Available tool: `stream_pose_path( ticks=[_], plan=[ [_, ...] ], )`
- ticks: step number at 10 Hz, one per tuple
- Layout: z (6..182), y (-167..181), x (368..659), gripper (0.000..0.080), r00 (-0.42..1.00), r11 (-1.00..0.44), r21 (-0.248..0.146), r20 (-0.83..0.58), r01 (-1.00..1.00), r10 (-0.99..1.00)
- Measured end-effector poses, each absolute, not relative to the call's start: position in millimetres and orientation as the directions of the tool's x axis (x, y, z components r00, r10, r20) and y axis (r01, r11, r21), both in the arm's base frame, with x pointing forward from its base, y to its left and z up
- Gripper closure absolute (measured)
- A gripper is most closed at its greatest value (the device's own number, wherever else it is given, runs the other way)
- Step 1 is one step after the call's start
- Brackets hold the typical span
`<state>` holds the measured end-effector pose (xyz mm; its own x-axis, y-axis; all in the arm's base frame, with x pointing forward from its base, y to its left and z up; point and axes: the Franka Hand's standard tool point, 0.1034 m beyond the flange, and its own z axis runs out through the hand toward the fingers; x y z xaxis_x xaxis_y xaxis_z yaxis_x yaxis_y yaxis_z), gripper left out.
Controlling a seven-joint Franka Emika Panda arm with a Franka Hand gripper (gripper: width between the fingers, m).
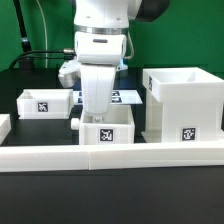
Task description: Assemble drawer
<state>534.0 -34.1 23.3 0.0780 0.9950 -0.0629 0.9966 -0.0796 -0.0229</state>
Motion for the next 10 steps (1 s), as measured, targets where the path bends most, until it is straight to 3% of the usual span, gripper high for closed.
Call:
stream_pose_path(
  ticks=[4,5,7,8,10],
  plan=[
    [24.3,-30.2,536.1,0.0757,0.081,-0.083,-0.022,-0.06,0.996,0.995],
    [23.8,-29.7,537.8,0.0757,0.081,-0.081,0.005,-0.056,0.997,0.995],
    [22.5,-29.4,538.2,0.0757,0.08,-0.079,0.008,-0.055,0.997,0.995],
    [24.2,-28.3,543.0,0.0757,0.076,-0.074,0.035,-0.051,0.997,0.996],
    [23.5,-29.3,541.8,0.0757,0.08,-0.078,0.033,-0.052,0.996,0.995]
  ],
)
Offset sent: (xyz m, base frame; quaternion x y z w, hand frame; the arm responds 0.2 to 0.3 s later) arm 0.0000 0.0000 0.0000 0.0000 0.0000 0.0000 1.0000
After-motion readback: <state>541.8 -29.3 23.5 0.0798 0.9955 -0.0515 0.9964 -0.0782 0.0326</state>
